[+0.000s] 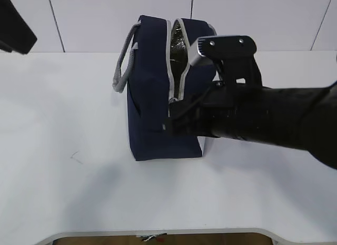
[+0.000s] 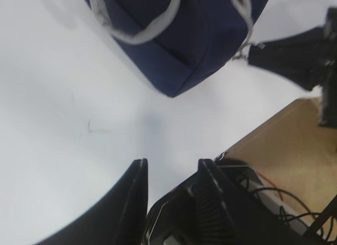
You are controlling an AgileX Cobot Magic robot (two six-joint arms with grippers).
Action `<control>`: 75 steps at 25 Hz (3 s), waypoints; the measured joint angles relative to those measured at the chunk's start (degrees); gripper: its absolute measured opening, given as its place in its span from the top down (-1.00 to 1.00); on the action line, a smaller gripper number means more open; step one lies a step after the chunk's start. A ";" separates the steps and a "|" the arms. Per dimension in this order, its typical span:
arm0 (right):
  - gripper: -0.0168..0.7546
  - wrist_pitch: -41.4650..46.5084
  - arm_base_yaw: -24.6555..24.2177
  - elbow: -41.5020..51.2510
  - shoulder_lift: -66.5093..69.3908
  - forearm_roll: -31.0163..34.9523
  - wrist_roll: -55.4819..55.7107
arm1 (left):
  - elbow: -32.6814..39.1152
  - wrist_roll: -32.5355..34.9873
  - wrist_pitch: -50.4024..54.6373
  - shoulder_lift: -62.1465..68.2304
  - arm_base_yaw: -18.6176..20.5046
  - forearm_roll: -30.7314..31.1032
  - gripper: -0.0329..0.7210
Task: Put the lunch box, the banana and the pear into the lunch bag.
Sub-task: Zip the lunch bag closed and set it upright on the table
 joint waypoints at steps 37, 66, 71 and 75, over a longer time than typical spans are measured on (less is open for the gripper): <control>0.93 44.84 0.00 -31.39 1.64 3.65 0.09 | 32.07 42.05 -40.19 3.72 -1.62 -34.68 0.06; 0.93 43.81 0.00 -31.39 1.72 10.80 0.20 | 32.07 46.10 -45.58 10.08 -6.25 -33.62 0.94; 0.92 43.48 0.00 -31.39 1.72 10.80 0.09 | 32.07 46.10 -41.42 6.45 -6.25 -31.11 0.94; 0.93 43.36 0.00 -31.51 1.72 10.80 0.09 | 32.07 46.15 -40.15 3.86 -6.25 -29.88 0.94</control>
